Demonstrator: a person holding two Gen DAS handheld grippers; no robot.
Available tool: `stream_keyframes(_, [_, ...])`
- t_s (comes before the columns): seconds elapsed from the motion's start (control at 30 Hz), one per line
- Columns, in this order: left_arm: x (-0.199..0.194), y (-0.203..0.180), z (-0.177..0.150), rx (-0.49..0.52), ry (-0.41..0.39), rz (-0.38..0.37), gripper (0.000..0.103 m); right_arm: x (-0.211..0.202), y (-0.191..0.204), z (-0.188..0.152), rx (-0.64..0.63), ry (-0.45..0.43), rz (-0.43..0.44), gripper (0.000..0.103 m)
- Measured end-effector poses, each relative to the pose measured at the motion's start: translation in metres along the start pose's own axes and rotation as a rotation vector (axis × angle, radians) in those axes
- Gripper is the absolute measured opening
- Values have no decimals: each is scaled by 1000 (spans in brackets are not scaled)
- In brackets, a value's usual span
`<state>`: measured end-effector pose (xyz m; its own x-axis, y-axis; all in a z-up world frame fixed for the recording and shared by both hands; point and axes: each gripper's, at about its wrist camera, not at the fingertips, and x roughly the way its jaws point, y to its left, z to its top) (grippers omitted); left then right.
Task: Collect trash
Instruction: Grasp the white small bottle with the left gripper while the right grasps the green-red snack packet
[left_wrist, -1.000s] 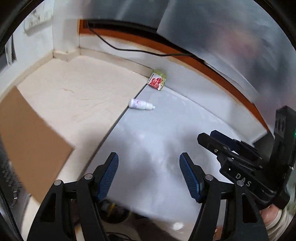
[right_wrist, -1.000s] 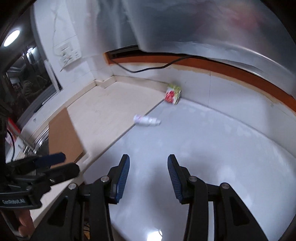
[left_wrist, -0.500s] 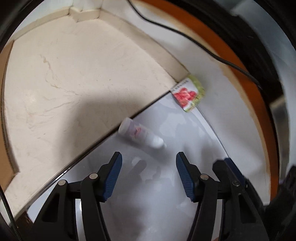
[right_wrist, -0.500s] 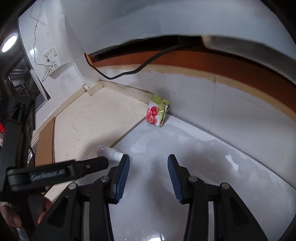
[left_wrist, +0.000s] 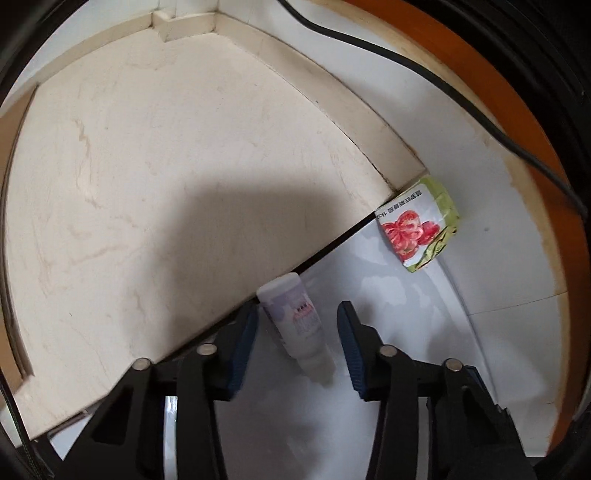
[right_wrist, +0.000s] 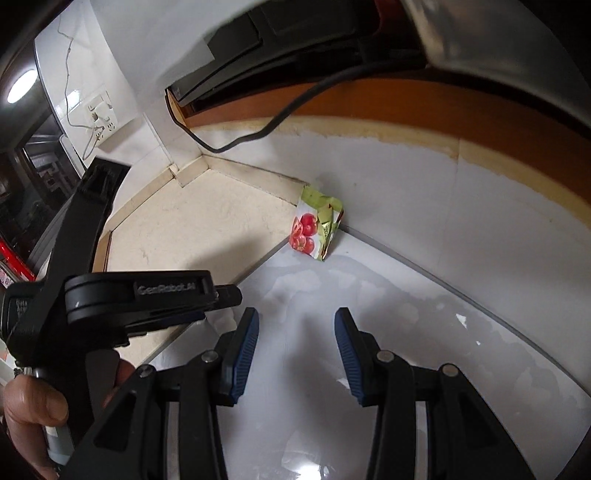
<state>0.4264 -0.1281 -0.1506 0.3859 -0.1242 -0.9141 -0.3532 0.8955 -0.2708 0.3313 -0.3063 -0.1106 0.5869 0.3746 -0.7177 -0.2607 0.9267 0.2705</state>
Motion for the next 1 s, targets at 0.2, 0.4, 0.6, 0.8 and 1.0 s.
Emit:
stream_keyframes(0.2, [3, -10, -4, 46, -10, 21, 37, 10, -2, 3, 16, 7, 7, 43])
stream_keyframes(0.4, [0, -16, -11, 94, 11, -21, 24, 22, -7, 10, 36, 1, -14, 43])
stream_keyframes(0.6, [-12, -9, -19, 135, -18, -13, 23, 38, -4, 20, 37, -4, -36, 43])
stream_keyframes(0.8, [-34, 5, -13, 150, -86, 14, 23, 65, 7, 32, 32, 13, -69, 43])
stream_keyframes(1.0, [-56, 27, -7, 114, -134, 24, 23, 87, 11, 47, 65, 4, -149, 43])
